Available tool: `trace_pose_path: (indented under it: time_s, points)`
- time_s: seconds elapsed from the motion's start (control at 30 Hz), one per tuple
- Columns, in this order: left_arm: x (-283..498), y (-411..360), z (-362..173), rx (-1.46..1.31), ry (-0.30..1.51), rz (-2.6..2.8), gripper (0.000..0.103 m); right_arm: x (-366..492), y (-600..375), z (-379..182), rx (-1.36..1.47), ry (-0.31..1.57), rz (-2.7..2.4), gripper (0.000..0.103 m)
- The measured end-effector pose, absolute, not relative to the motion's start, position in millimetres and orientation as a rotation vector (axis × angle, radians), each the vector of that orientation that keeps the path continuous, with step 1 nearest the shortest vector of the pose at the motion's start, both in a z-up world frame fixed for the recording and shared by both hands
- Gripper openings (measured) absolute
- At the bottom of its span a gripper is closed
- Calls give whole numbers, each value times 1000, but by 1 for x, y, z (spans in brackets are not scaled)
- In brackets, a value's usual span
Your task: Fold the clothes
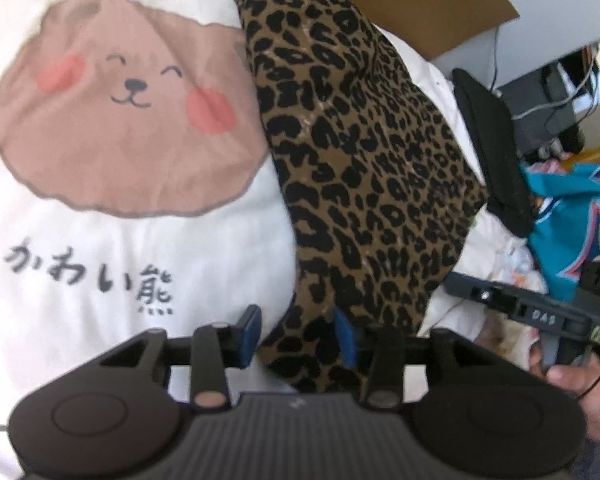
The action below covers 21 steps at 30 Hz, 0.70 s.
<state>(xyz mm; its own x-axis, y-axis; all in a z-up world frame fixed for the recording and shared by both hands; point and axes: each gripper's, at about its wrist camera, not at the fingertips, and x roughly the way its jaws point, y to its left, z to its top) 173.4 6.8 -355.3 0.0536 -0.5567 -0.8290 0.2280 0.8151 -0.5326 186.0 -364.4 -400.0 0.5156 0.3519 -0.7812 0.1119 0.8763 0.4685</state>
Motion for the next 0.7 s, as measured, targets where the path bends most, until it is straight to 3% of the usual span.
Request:
trace_pose_path:
  time_s: [0.43,0.7]
  points:
    - [167,44,-372,-704,1453,-701,37,185,-371,-399,524,1017,138,31]
    - [172,35,-389,-653,1448,-657,37,182,-369,-403,521,1034,139,31]
